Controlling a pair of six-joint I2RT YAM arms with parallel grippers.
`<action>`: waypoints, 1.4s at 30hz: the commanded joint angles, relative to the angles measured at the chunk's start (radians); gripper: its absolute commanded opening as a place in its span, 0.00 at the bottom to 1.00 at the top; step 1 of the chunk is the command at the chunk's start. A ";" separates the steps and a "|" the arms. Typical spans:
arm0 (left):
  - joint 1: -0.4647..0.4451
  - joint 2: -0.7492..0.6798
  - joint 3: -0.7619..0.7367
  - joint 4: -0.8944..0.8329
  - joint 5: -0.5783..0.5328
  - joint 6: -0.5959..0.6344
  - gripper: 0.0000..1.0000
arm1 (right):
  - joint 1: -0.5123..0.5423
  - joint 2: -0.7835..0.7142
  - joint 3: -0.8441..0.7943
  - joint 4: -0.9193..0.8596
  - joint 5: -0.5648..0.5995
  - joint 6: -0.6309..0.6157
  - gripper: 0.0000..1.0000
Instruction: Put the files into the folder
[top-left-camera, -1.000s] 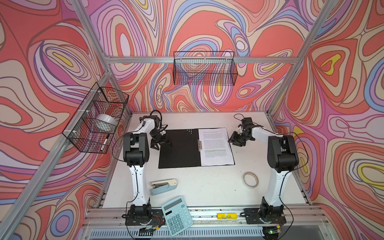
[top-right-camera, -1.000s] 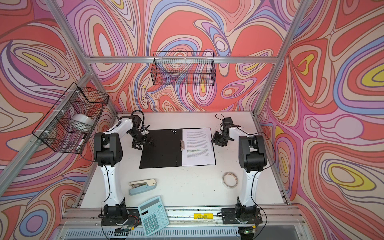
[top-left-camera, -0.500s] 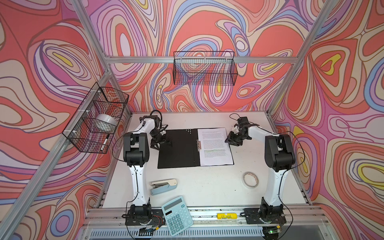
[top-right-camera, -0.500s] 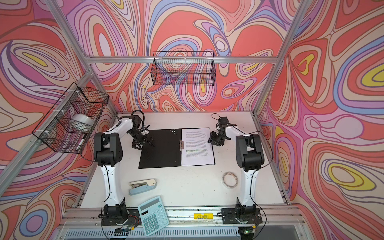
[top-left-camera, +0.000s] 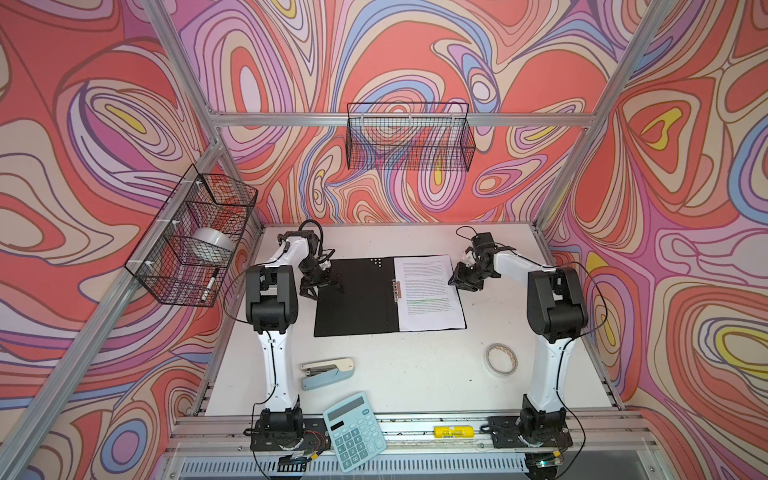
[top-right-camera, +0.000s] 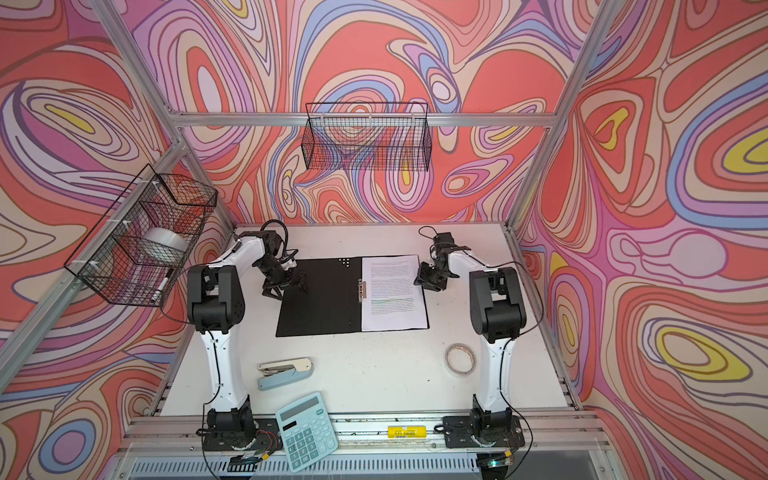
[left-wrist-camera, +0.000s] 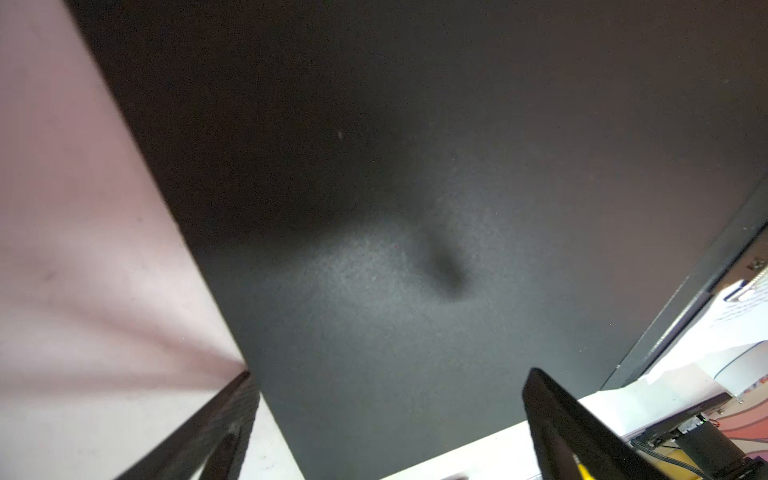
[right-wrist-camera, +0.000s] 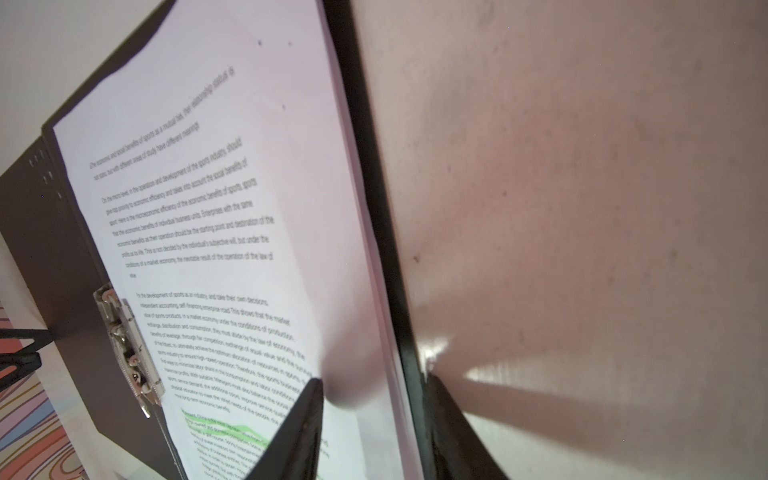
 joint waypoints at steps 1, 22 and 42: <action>0.021 0.024 -0.042 0.044 -0.043 0.023 1.00 | 0.022 0.058 -0.009 -0.046 0.012 -0.012 0.42; 0.021 0.050 -0.055 0.070 -0.017 0.018 1.00 | 0.021 0.075 0.005 -0.054 0.002 -0.003 0.41; 0.021 0.074 -0.027 0.059 0.112 0.031 0.99 | 0.035 0.085 0.008 -0.071 0.000 -0.006 0.41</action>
